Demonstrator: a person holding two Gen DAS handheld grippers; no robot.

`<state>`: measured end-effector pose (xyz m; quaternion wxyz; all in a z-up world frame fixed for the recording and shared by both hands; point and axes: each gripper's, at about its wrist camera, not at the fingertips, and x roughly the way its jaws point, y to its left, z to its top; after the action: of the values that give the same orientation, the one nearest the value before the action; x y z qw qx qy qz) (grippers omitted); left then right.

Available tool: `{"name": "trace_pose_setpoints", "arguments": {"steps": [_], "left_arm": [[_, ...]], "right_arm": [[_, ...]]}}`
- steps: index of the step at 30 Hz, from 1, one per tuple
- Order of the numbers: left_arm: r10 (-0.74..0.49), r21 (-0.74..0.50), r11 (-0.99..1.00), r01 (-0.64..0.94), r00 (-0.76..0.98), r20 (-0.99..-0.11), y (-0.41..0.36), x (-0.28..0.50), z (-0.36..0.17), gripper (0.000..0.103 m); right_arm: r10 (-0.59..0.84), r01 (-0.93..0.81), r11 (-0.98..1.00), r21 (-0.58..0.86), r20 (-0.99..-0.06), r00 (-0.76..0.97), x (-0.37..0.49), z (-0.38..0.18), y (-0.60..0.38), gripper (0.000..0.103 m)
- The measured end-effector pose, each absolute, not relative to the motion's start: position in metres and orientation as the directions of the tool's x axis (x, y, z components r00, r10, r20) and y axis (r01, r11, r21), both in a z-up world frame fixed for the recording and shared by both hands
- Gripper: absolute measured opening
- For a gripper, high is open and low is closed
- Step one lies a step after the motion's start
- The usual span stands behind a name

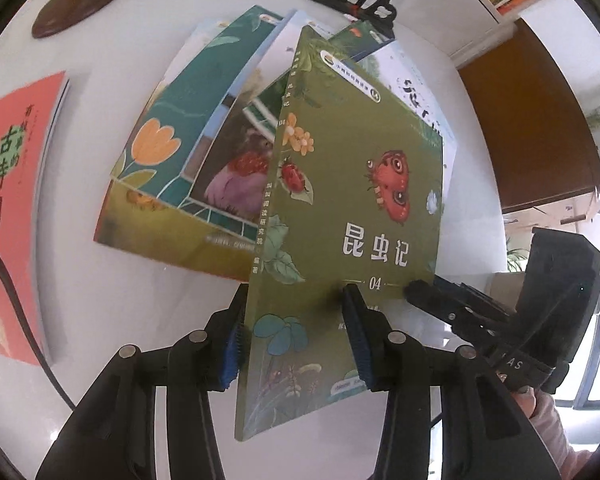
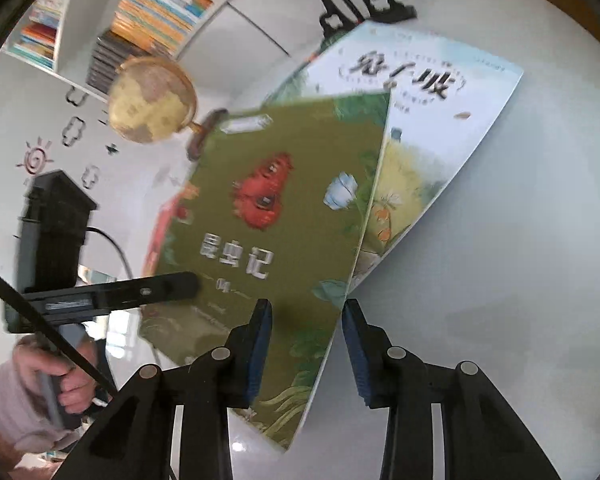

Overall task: Organize books
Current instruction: 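Lift the green book off the pile with the left tool, then carry the green book onto the red book and open the left tool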

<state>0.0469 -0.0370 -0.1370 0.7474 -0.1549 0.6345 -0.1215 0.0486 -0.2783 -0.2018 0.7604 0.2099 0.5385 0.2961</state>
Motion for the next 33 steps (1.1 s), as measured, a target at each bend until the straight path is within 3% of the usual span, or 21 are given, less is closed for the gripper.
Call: {"name": "trace_pose_setpoints", "arguments": {"steps": [5, 12, 20, 33], "left_arm": [[-0.354, -0.359, 0.933, -0.003, 0.151, -0.923, -0.041, 0.045, -0.14, 0.041], [-0.393, -0.387, 0.92, 0.067, 0.185, -0.901, -0.049, 0.037, -0.126, 0.041], [-0.432, -0.429, 0.901, 0.068, 0.257, -0.865, -0.036, 0.033, -0.108, 0.041], [-0.416, -0.412, 0.907, 0.085, 0.319, -0.851, 0.005, 0.02, -0.092, 0.041]], "right_arm": [[0.725, -0.169, 0.689, 0.705, -0.661, 0.195, 0.052, -0.213, -0.277, 0.04], [0.666, -0.308, 0.745, 0.591, -0.68, 0.306, 0.026, -0.174, -0.275, 0.022], [0.547, -0.501, 0.802, 0.327, -0.738, 0.395, 0.003, -0.12, -0.237, 0.022], [0.555, -0.55, 0.783, 0.29, -0.725, 0.408, -0.004, -0.09, -0.197, 0.022]]}}
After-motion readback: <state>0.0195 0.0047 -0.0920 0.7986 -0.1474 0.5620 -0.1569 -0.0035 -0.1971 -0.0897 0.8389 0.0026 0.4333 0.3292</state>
